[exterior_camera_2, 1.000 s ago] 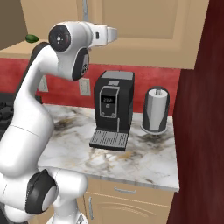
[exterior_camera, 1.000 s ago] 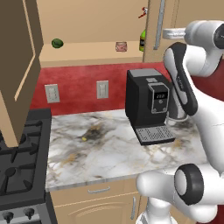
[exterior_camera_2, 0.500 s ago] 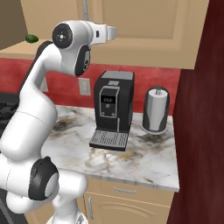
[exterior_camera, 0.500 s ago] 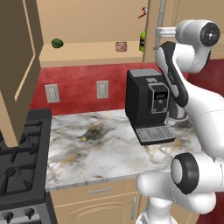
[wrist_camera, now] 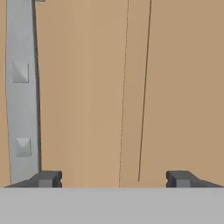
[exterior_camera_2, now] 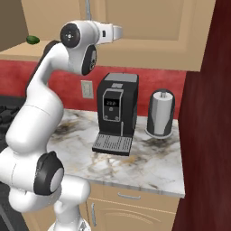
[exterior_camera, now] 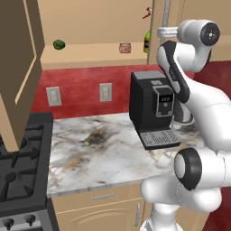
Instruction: Pick the bar soap and spray from the cabinet and place them on the counter.
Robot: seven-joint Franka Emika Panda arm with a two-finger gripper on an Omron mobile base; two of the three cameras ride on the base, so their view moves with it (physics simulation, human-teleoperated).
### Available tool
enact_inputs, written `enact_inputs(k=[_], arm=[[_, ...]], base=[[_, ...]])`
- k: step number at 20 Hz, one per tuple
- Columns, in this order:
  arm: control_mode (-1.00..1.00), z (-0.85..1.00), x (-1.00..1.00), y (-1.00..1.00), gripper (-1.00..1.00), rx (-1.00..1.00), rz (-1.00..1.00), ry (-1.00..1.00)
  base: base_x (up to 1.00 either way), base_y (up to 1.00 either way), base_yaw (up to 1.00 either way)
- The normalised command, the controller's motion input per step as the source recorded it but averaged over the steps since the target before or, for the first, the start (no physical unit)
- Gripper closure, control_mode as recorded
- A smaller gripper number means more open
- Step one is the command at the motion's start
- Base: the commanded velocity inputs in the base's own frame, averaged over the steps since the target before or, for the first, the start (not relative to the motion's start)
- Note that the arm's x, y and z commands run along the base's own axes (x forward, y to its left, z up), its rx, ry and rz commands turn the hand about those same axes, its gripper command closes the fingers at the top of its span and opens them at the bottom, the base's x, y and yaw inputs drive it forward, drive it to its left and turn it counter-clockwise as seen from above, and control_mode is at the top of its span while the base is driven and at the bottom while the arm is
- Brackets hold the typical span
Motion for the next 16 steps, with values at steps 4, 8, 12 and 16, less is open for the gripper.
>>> enact_inputs(k=[4, 8, 12, 16], arm=[[-1.00, -0.06, 0.41, 0.14, -1.00, 0.02, -0.01, 0.00], [-1.00, 0.02, -0.03, 0.03, -1.00, 0.02, 0.00, 0.03], [-1.00, 0.00, -0.04, 0.33, -1.00, 0.00, 0.00, 0.01], [-1.00, 0.00, 0.00, 0.38, -1.00, 0.00, 0.00, 0.00]], base=[[0.00, 0.00, 0.00], [0.00, 0.00, 0.00], [0.00, 0.00, 0.00], [0.00, 0.00, 0.00]])
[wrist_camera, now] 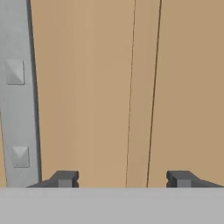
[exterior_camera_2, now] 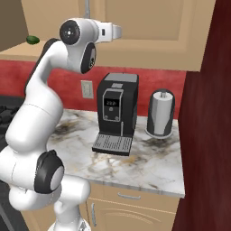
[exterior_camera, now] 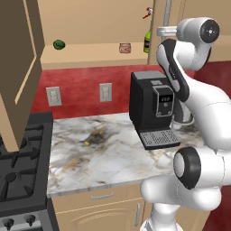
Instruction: Pick the bar soap and spray from the cabinet and place them on the counter.
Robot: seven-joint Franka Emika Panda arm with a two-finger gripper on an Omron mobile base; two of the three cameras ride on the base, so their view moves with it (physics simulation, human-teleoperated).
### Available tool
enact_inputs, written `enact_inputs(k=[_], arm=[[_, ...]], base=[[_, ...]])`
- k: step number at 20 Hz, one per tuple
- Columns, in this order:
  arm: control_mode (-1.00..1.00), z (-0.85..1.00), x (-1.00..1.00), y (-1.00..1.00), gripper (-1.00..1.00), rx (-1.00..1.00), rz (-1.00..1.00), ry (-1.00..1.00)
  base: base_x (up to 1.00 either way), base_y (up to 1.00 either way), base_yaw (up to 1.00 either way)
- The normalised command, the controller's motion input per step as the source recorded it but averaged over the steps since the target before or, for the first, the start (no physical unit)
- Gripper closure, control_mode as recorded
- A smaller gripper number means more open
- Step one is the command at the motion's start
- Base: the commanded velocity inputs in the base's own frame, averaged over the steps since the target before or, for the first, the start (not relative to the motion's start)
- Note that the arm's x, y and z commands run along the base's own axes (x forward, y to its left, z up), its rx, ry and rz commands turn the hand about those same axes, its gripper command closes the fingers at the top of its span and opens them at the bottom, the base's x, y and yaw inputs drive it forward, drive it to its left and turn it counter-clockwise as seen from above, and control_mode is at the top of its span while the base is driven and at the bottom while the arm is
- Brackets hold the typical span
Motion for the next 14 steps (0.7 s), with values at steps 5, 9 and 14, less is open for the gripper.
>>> enact_inputs(k=[5, 9, 14], arm=[[-1.00, 0.00, -0.02, 0.15, -1.00, 0.00, 0.00, 0.00], [-1.00, 0.00, 0.00, 0.12, -1.00, 0.00, 0.01, -0.02], [-1.00, 0.13, -0.32, 0.21, -1.00, 0.00, 0.05, -0.08]], base=[[0.00, 0.00, 0.00], [0.00, 0.00, 0.00], [0.00, 0.00, 0.00]])
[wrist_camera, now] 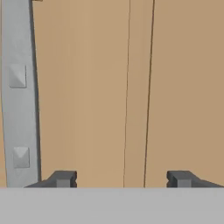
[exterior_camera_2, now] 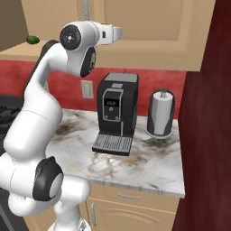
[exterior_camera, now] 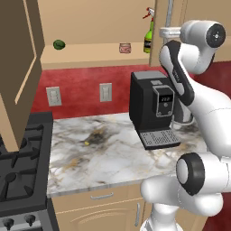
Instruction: Pick the bar soap and spray from the cabinet and place them on the counter.
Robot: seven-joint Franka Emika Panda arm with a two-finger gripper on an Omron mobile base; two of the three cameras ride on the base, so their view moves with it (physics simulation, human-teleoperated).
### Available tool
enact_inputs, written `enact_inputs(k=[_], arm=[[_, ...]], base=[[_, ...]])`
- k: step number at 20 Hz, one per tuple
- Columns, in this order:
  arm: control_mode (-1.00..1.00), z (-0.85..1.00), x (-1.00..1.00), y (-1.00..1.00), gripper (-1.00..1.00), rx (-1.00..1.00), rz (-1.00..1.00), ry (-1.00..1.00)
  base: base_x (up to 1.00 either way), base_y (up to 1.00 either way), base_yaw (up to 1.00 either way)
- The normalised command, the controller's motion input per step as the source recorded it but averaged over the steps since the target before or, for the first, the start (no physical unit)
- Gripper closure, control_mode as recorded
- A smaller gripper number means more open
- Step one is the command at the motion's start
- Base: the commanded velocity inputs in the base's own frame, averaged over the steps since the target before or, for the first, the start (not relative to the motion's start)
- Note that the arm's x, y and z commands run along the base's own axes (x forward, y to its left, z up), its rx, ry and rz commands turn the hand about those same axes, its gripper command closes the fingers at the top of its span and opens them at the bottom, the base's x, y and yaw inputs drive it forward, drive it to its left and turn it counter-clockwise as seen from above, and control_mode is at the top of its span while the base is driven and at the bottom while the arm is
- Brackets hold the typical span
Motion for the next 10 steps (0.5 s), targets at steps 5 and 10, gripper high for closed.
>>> enact_inputs(k=[5, 10], arm=[[-1.00, 0.19, -0.35, 0.02, -1.00, 0.00, 0.02, -0.06], [-1.00, 0.02, 0.00, 0.21, -1.00, 0.00, 0.00, -0.01]], base=[[0.00, 0.00, 0.00], [0.00, 0.00, 0.00]])
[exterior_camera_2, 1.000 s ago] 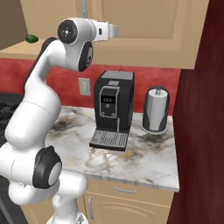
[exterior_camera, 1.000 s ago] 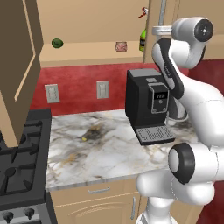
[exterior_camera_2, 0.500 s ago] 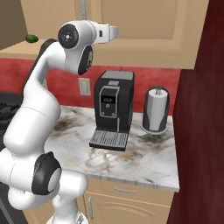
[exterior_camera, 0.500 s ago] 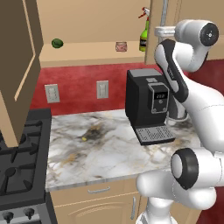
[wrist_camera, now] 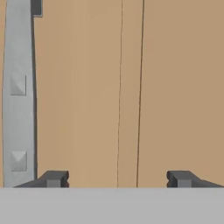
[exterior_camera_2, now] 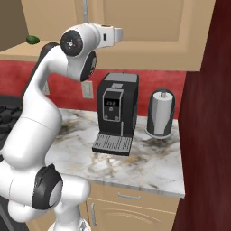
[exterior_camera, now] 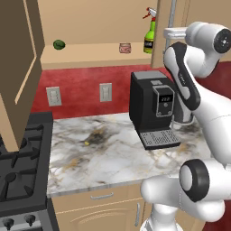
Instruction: Pick the bar soap and spray from the cabinet and place them on the counter.
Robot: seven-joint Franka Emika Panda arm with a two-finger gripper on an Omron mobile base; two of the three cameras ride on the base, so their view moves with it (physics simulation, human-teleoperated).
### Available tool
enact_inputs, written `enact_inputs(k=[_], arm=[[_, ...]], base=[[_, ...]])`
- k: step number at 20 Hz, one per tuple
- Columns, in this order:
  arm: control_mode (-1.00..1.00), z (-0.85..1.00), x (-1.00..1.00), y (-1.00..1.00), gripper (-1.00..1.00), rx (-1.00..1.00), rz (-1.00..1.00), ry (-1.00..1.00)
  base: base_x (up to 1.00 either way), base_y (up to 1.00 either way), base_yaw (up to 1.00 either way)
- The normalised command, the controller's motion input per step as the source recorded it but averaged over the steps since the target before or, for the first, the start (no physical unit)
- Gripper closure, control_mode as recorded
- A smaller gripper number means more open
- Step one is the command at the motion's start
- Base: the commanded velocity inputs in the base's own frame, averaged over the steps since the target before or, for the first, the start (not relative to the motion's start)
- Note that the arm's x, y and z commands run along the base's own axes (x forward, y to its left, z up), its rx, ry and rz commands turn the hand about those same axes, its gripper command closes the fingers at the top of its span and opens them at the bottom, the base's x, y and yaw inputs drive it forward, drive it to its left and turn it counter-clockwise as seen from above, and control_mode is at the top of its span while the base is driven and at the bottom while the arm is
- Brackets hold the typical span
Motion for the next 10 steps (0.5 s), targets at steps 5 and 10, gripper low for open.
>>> enact_inputs(k=[5, 10], arm=[[-1.00, 0.02, 0.00, 0.20, -1.00, 0.00, 0.00, 0.00], [-1.00, 0.01, -0.01, 0.23, -1.00, 0.00, 0.00, 0.00]], base=[[0.00, 0.00, 0.00], [0.00, 0.00, 0.00]])
